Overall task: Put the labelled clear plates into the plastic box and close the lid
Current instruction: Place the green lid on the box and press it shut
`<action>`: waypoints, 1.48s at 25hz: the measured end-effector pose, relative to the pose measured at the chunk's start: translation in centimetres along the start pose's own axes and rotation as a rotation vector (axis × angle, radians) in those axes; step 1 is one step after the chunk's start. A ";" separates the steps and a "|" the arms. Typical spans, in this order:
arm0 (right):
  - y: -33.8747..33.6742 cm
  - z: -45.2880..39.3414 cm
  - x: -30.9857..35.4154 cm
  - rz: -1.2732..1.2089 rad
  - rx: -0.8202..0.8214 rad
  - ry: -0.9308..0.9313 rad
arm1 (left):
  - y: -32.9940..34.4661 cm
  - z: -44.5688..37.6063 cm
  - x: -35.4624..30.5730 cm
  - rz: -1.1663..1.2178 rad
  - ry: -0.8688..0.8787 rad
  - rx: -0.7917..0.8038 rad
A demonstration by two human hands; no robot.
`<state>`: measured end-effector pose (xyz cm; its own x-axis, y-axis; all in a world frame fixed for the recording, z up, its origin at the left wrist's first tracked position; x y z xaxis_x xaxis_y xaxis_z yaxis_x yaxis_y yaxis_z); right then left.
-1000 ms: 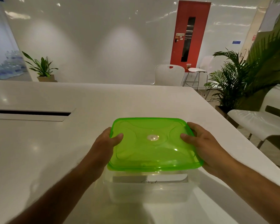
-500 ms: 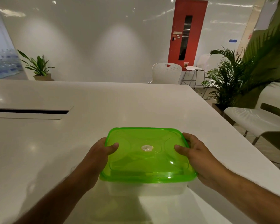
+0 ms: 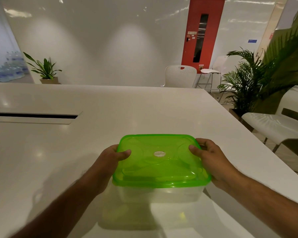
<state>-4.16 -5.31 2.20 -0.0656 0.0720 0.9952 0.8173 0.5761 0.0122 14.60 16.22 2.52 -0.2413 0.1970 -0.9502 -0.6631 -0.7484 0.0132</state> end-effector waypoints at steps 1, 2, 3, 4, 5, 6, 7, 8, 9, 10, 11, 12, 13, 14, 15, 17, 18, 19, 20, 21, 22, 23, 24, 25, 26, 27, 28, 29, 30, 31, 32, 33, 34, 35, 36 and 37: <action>0.0 -0.1 0.1 -0.009 -0.006 0.003 | 0.0 0.0 0.0 0.002 0.000 0.003; 0.1 -0.1 0.1 -0.017 -0.010 0.006 | -0.1 0.1 0.0 0.001 -0.007 0.003; 0.1 -0.1 0.1 -0.023 -0.014 0.011 | -0.2 0.0 0.0 0.001 -0.012 0.006; 0.1 -0.1 0.1 -0.030 -0.021 0.022 | -0.3 0.0 -0.1 -0.002 -0.017 0.015; 0.1 -0.2 0.2 -0.041 -0.026 0.044 | -0.4 0.0 -0.1 -0.012 -0.020 0.032; 0.1 -0.3 0.4 -0.056 -0.023 0.075 | -0.6 -0.1 -0.1 -0.030 -0.027 0.052; 0.0 -0.5 0.5 -0.070 -0.016 0.107 | -0.7 0.0 -0.2 -0.053 -0.037 0.076; -0.1 -0.7 0.7 -0.077 -0.005 0.140 | -0.8 -0.1 -0.2 -0.074 -0.049 0.090; -0.2 -1.0 0.9 -0.069 0.002 0.170 | -0.8 -0.2 -0.3 -0.084 -0.056 0.091; -0.2 -1.1 1.0 -0.053 0.014 0.193 | -0.9 -0.4 -0.5 -0.078 -0.061 0.074; -0.1 -1.3 1.2 -0.035 0.025 0.205 | -1.0 -0.8 -0.7 -0.063 -0.067 0.044; 0.1 -1.4 1.5 -0.020 0.034 0.213 | -1.0 -1.2 -1.0 -0.051 -0.074 0.003; 0.2 -1.6 1.6 -0.004 0.038 0.216 | -1.0 -1.8 -1.3 -0.045 -0.081 -0.037; 0.4 -1.9 1.5 0.014 0.037 0.215 | -1.0 -2.3 -1.7 -0.047 -0.089 -0.070; 0.4 -2.3 1.4 0.031 0.033 0.214 | -1.0 -2.7 -2.0 -0.053 -0.092 -0.090; 0.5 -2.7 1.2 0.049 0.030 0.213 | -0.8 -3.3 -2.2 -0.059 -0.090 -0.119; 0.5 -2.8 1.2 0.051 0.029 0.213 | -0.8 -3.5 -2.2 -0.056 -0.084 -0.130; 0.5 -2.9 1.1 0.052 0.027 0.214 | -0.8 -3.7 -2.1 -0.049 -0.075 -0.138; 0.5 -2.9 1.0 0.044 0.032 0.217 | -0.8 -3.7 -2.1 -0.042 -0.063 -0.146; 0.4 -3.0 0.9 0.031 0.035 0.222 | -0.7 -3.7 -2.1 -0.036 -0.047 -0.155; 0.4 -3.1 0.8 0.022 0.036 0.228 | -0.7 -3.7 -2.1 -0.032 -0.033 -0.164; 0.4 -3.1 0.8 0.018 0.039 0.236 | -0.6 -3.8 -2.2 -0.025 -0.018 -0.170; 0.4 -3.1 0.8 0.013 0.044 0.247 | -0.5 -3.8 -2.3 -0.025 -0.006 -0.178; 0.4 -3.0 0.9 0.005 0.050 0.259 | -0.5 -3.9 -2.3 -0.029 0.004 -0.184; 0.5 -3.0 1.0 -0.003 0.054 0.271 | -0.5 -3.9 -2.4 -0.034 0.010 -0.191; 0.6 -2.9 1.1 -0.013 0.053 0.281 | -0.6 -4.0 -2.4 -0.040 0.014 -0.195; 0.6 -2.9 1.1 -0.024 0.050 0.286 | -0.5 -4.0 -2.4 -0.046 0.014 -0.195; 0.6 -2.8 1.1 -0.034 0.044 0.287 | -0.6 -4.1 -2.3 -0.052 0.017 -0.192; 0.6 -2.7 1.1 -0.044 0.041 0.284 | -0.6 -4.1 -2.1 -0.059 0.020 -0.190; 0.6 -2.7 1.1 -0.051 0.040 0.280 | -0.6 -4.3 -2.0 -0.066 0.025 -0.190; 0.6 -2.6 1.1 -0.059 0.039 0.276 | -0.7 -4.5 -1.9 -0.074 0.026 -0.189; 0.6 -2.6 1.1 -0.068 0.034 0.274 | -0.8 -4.8 -1.8 -0.078 0.026 -0.183; 0.6 -2.6 1.1 -0.076 0.028 0.270 | -0.8 -5.0 -1.7 -0.082 0.016 -0.175; 0.7 -2.7 1.0 -0.078 0.024 0.266 | -0.9 -5.2 -1.6 -0.086 0.001 -0.163; 0.7 -2.7 1.0 -0.076 0.027 0.260 | -0.9 -5.3 -1.5 -0.087 -0.016 -0.146; 0.8 -2.7 1.0 -0.069 0.029 0.255 | -1.0 -5.4 -1.4 -0.083 -0.021 -0.124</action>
<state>-2.08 -6.97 3.50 0.0291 -0.1738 0.9843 0.7992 0.5955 0.0816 19.46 13.25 2.16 -0.2052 0.2736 -0.9397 -0.5890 -0.8013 -0.1047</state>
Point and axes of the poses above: each hand's wrist, its own z-axis away from the middle knuckle, its own y-axis out of the palm, x = y × z, the point moved 2 cm from there along -z, towards the middle knuckle, and after that the axes turned 8 degrees about -y, right-handed, at the moved point
